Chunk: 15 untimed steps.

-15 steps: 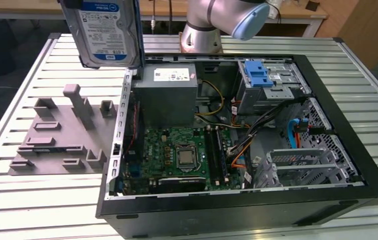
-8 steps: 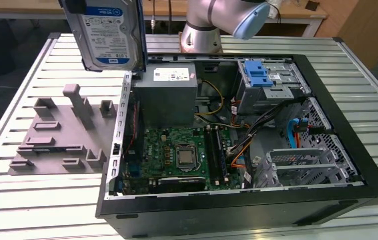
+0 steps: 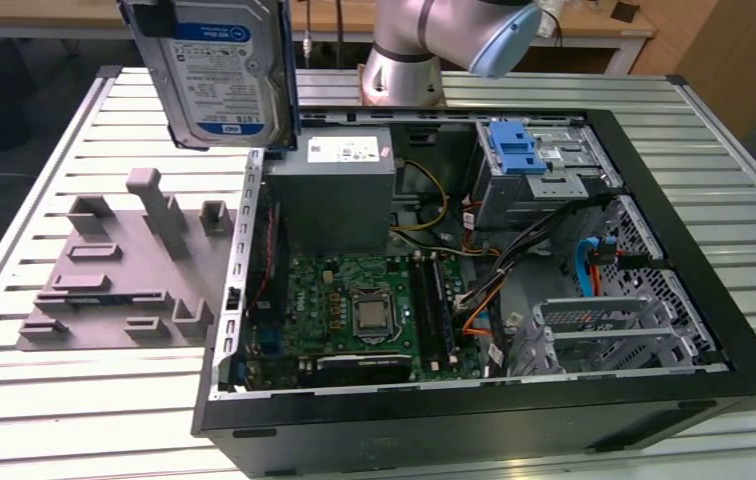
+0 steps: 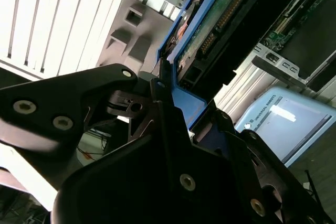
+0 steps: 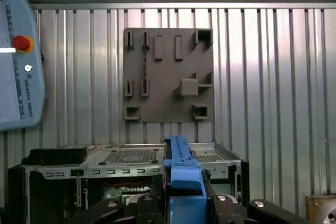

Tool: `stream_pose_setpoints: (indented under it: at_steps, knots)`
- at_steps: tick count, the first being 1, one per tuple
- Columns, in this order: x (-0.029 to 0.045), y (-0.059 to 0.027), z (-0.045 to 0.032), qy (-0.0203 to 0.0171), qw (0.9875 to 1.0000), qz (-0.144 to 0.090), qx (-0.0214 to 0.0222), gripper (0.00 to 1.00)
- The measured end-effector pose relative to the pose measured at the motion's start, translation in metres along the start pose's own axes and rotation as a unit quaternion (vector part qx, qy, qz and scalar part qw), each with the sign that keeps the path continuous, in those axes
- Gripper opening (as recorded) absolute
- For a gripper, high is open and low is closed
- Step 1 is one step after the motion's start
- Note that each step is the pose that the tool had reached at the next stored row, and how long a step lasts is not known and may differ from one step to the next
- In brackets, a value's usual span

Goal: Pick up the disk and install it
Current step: 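Pick up the disk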

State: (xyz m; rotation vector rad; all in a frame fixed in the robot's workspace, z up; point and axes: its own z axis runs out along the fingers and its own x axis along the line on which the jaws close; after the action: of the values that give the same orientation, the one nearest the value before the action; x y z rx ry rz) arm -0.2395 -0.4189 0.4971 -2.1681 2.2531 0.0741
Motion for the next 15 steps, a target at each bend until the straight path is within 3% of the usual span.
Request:
stream_pose_setpoints:
  at_steps: [7, 15]
  knots:
    - [0.0198, -0.0065, -0.0001, 0.0001, 1.0000, 0.000, -0.0001, 0.36]
    - [0.0258, -0.0372, 0.0004, 0.0001, 1.0000, 0.000, 0.0000, 0.36]
